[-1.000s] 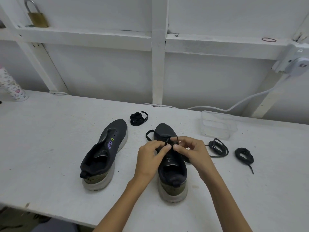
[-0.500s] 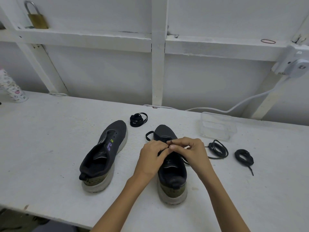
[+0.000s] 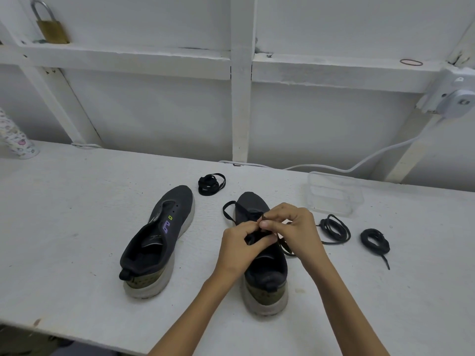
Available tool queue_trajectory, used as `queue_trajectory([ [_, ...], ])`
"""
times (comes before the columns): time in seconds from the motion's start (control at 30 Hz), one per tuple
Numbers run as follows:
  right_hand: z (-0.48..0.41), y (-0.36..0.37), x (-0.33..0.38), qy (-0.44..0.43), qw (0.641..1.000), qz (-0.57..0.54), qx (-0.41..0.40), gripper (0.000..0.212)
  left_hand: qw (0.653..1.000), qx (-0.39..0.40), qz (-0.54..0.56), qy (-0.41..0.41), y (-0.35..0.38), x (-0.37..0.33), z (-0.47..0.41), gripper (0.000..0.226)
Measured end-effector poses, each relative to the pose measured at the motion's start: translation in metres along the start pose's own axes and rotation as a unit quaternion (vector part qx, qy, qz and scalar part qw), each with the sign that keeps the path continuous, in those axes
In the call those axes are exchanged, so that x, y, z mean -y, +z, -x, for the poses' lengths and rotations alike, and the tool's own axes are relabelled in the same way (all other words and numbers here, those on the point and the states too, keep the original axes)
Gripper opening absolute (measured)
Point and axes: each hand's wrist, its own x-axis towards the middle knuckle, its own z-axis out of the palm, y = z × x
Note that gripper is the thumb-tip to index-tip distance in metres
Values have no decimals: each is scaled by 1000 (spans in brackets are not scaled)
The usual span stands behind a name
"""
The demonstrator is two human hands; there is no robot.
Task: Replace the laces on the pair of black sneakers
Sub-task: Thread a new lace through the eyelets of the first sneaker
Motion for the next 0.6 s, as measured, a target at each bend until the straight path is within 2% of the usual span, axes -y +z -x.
queue_trajectory([
  [0.13, -15, -1, 12, 34, 997, -69, 14, 15, 1000, 16, -1, -6, -5, 0, -6, 7],
  [0.33, -51, -6, 45, 1, 993, -117, -8, 8, 998, 51, 35, -32, -13, -1, -9, 11],
  [0.6, -127, -9, 83, -41, 957, -249, -145, 8, 995, 70, 42, -53, -18, -2, -8, 10],
])
